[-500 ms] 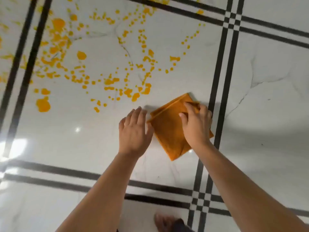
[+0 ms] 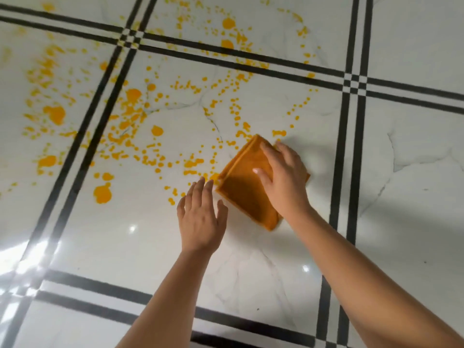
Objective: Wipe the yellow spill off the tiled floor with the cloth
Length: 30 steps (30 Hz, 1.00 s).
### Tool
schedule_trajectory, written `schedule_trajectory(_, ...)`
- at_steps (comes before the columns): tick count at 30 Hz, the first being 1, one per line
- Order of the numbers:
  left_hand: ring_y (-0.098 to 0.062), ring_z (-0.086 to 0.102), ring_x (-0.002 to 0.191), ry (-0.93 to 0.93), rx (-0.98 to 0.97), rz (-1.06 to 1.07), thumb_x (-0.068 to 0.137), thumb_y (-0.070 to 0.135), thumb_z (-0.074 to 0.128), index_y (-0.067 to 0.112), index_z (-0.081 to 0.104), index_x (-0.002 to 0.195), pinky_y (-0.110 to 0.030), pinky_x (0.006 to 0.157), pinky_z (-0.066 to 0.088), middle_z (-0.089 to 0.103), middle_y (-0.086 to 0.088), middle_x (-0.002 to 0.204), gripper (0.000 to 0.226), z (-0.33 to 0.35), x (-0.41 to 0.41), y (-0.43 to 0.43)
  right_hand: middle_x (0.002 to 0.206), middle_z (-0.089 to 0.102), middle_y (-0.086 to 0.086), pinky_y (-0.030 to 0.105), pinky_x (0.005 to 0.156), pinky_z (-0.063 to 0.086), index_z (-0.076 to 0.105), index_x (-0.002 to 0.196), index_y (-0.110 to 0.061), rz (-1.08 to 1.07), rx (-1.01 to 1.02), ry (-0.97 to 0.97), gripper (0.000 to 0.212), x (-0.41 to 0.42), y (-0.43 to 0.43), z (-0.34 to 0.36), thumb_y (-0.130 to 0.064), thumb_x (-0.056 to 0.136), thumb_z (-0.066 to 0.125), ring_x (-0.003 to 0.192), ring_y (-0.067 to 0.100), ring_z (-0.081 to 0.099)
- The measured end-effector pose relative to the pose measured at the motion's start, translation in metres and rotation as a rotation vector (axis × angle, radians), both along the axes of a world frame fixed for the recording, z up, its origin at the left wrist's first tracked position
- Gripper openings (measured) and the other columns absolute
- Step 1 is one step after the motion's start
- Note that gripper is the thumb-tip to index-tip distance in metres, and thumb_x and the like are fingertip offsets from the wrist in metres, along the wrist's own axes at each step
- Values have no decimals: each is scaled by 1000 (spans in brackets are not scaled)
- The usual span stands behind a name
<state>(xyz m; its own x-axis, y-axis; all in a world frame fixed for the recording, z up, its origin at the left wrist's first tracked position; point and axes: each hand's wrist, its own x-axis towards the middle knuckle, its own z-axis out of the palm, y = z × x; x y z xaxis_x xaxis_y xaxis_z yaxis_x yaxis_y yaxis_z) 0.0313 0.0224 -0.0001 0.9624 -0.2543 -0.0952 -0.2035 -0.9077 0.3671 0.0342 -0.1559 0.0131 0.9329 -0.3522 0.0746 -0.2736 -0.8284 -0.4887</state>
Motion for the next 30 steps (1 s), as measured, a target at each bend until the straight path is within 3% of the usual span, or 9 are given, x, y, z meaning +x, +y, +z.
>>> schedule_trajectory(2,-33,48,124,15,27,9,86,37,33,6,51,129,-40,103,25,50,-14,136,56,-5,-1,8,152,26,18,55,108,24,33,145,-22,35,-74,224,63,0,7,-17,-49,90,48,139,41,23)
schedule_trajectory(5,-33,42,129,15,63,53,86,36,33,4,46,133,-37,103,18,45,-15,141,59,-19,2,19,159,-1,8,58,111,5,11,148,-40,63,-169,387,73,2,19,-47,-71,84,26,144,37,-3)
schedule_trajectory(8,-31,31,136,-13,92,136,86,38,32,4,36,140,-38,106,13,36,-15,147,64,-32,10,34,157,13,13,61,108,8,22,146,-38,30,-231,330,79,29,43,-57,-77,77,22,142,43,7)
schedule_trajectory(13,-22,17,141,-5,116,246,89,44,23,8,25,145,-34,111,4,23,-8,153,66,-47,23,69,155,23,5,62,107,19,31,141,-45,473,-365,163,76,22,38,-63,-78,73,33,142,38,18)
schedule_trajectory(18,-14,9,140,-16,157,201,90,48,18,10,20,147,-33,111,3,8,2,152,69,-51,35,93,155,24,6,62,107,12,37,138,-43,172,-293,170,63,105,76,-61,-68,81,31,142,39,16)
schedule_trajectory(21,-15,10,140,-6,129,243,90,48,17,9,21,146,-34,111,4,8,1,152,69,-51,40,102,156,22,3,60,109,16,38,137,-47,565,-341,91,60,59,108,-65,-65,80,38,143,35,15)
schedule_trajectory(23,-17,13,141,-6,127,229,90,47,19,9,22,146,-34,111,5,13,-1,152,68,-50,38,102,155,25,0,58,107,20,37,136,-50,680,-363,73,61,35,82,-63,-67,77,40,143,32,18)
schedule_trajectory(27,-17,10,141,5,106,242,91,48,18,9,20,146,-32,112,1,11,0,153,68,-50,37,106,157,19,1,60,109,13,32,139,-48,276,-329,198,66,116,97,-58,-72,77,27,144,34,12)
schedule_trajectory(30,-18,11,141,-8,79,309,91,50,16,9,21,146,-32,111,1,10,1,151,69,-49,38,113,157,16,2,60,110,10,32,139,-48,525,-337,163,67,104,142,-57,-71,76,29,144,33,9)
